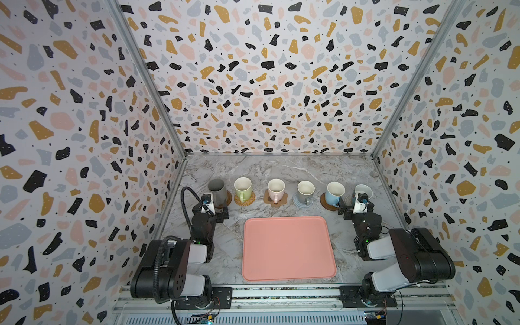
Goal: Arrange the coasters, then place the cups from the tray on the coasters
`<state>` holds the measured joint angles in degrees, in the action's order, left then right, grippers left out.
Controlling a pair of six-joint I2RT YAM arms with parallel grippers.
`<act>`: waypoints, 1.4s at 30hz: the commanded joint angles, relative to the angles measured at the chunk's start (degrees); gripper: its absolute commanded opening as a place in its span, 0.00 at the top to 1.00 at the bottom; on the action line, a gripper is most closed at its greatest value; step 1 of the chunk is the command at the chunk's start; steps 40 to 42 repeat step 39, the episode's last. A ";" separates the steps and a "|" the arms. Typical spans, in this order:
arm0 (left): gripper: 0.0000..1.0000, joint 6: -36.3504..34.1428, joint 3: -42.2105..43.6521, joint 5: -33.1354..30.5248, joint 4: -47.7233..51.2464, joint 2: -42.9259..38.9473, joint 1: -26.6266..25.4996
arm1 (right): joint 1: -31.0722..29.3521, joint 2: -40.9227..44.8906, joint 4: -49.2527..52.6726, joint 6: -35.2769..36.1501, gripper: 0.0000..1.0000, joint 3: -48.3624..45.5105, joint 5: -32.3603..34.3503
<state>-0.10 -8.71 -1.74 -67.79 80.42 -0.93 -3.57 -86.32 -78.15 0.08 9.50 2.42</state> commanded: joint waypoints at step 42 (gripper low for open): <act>0.01 -0.78 0.45 0.51 -3.67 -0.40 -0.21 | -0.99 -0.26 2.76 0.41 0.01 1.42 1.15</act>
